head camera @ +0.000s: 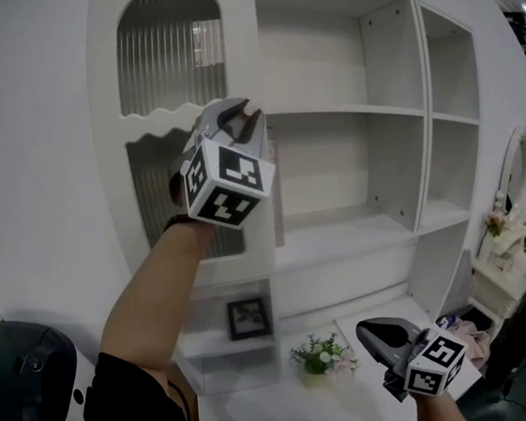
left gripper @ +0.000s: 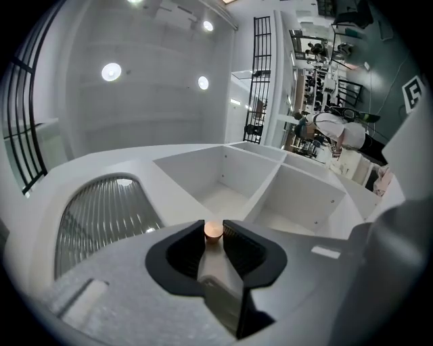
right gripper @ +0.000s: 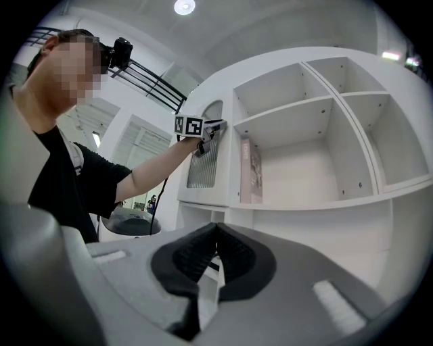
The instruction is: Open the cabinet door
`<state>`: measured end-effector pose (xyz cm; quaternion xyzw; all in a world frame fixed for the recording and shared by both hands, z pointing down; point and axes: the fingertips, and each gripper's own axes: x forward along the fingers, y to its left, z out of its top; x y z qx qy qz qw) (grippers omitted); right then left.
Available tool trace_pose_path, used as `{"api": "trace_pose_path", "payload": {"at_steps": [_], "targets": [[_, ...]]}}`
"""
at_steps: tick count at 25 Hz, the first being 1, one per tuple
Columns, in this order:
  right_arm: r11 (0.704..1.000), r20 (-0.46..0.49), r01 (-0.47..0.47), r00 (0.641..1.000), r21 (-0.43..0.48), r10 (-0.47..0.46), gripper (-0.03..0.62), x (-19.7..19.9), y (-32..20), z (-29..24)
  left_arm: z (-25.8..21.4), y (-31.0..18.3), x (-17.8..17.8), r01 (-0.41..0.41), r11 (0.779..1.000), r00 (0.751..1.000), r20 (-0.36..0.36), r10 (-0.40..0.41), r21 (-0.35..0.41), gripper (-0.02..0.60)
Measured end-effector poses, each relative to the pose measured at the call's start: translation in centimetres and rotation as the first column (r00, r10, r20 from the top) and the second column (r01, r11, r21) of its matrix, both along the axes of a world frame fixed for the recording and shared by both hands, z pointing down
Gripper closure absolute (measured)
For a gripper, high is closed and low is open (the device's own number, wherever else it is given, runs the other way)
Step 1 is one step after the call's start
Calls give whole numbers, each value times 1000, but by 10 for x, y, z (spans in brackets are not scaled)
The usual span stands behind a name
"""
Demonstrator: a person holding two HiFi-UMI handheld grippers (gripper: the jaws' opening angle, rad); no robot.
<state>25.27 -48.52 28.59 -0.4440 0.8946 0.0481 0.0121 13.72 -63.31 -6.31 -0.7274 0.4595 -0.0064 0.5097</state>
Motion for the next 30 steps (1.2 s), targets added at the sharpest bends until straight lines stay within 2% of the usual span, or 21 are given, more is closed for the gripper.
{"api": "trace_pose_path", "payload": {"at_steps": [8, 16, 25, 30], "targets": [[999, 24, 10, 1000, -30, -9, 591, 5, -11, 21, 0, 0, -2, -20, 1000, 999, -34, 20, -9, 512], [998, 52, 16, 999, -63, -13, 591, 9, -11, 38, 0, 1, -2, -5, 1000, 1000, -21, 5, -21, 508], [999, 44, 22, 999, -50, -20, 591, 10, 21, 36, -1, 28, -6, -58, 996, 997, -50, 55, -66, 508], [998, 5, 41, 999, -45, -41, 591, 7, 42, 34, -1, 46, -12, -85, 992, 994, -71, 79, -95, 508]]}}
